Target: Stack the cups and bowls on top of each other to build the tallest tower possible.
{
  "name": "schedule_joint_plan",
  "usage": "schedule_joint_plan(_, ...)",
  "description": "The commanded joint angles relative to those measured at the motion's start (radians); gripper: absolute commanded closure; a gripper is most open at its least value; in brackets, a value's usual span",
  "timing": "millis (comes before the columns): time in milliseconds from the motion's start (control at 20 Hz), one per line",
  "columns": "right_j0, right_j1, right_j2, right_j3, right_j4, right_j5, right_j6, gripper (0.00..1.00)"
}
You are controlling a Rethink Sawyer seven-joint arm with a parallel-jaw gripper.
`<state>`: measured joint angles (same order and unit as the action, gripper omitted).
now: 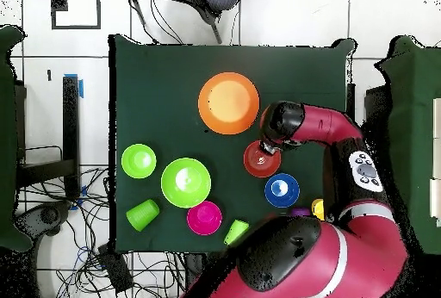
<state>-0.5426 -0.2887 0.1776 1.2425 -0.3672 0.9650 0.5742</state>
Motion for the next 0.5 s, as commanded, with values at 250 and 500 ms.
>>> schedule_joint_plan(250,0.051,0.061,0.063,-0.134,0.098,0.172,0.163,1.0)
schedule_joint_plan(500,0.062,0.031,0.059,-0.14,0.142,0.208,0.187,1.0)
